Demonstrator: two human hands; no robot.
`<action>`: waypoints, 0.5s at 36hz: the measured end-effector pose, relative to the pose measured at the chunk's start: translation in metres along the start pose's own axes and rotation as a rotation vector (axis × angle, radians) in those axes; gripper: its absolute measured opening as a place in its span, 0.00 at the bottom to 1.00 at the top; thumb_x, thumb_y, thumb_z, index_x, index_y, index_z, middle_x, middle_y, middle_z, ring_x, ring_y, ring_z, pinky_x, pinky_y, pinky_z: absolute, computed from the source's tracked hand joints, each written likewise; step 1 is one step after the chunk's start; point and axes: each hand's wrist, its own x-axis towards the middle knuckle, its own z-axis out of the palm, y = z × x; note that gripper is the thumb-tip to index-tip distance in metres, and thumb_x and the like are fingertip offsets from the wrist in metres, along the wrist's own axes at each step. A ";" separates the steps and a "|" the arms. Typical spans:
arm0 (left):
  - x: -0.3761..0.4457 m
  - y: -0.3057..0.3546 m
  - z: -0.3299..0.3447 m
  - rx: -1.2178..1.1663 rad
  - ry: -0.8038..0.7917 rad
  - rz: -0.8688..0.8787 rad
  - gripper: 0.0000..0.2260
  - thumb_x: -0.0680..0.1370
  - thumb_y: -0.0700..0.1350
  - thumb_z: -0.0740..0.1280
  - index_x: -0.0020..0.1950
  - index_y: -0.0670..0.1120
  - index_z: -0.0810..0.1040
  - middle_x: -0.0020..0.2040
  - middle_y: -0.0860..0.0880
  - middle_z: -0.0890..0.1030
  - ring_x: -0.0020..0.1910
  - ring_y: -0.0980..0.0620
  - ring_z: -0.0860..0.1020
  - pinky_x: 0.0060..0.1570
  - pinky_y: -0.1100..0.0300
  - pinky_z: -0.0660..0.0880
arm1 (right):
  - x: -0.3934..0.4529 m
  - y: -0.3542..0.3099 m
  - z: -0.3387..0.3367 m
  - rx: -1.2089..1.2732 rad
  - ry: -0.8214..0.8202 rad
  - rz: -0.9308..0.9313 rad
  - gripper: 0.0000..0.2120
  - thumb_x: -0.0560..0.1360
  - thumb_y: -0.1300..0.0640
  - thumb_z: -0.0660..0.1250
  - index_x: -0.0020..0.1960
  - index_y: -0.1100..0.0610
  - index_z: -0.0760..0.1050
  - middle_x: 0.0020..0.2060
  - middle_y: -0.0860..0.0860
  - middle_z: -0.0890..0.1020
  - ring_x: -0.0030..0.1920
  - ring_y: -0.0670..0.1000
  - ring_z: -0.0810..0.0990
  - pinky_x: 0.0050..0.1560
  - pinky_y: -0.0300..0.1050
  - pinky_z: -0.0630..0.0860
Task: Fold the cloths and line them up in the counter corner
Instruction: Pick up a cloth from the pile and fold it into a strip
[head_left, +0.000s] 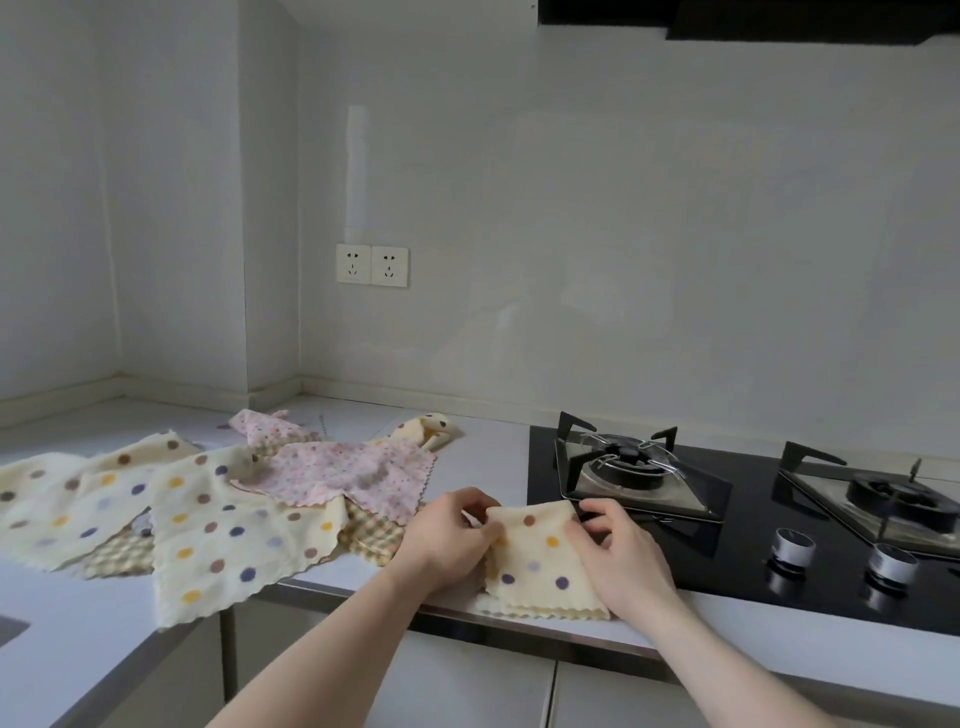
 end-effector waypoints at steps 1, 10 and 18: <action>0.000 0.000 0.000 -0.029 0.006 0.023 0.08 0.78 0.53 0.67 0.55 0.59 0.80 0.49 0.62 0.81 0.45 0.61 0.81 0.48 0.60 0.81 | 0.000 0.000 0.000 0.027 0.001 0.003 0.19 0.79 0.37 0.61 0.66 0.42 0.71 0.46 0.36 0.82 0.52 0.44 0.79 0.55 0.48 0.76; -0.003 0.001 -0.002 -0.104 -0.027 0.047 0.12 0.80 0.55 0.67 0.63 0.57 0.79 0.54 0.58 0.81 0.49 0.57 0.81 0.45 0.65 0.80 | 0.007 0.000 0.010 -0.083 -0.018 -0.009 0.14 0.79 0.37 0.59 0.48 0.44 0.79 0.40 0.39 0.82 0.46 0.46 0.81 0.54 0.51 0.78; -0.002 0.003 0.000 -0.108 -0.040 -0.016 0.11 0.78 0.57 0.69 0.51 0.52 0.83 0.37 0.55 0.81 0.35 0.61 0.78 0.37 0.66 0.71 | 0.004 0.003 0.005 0.210 0.026 -0.032 0.03 0.78 0.48 0.67 0.50 0.46 0.77 0.44 0.40 0.82 0.45 0.44 0.80 0.47 0.48 0.78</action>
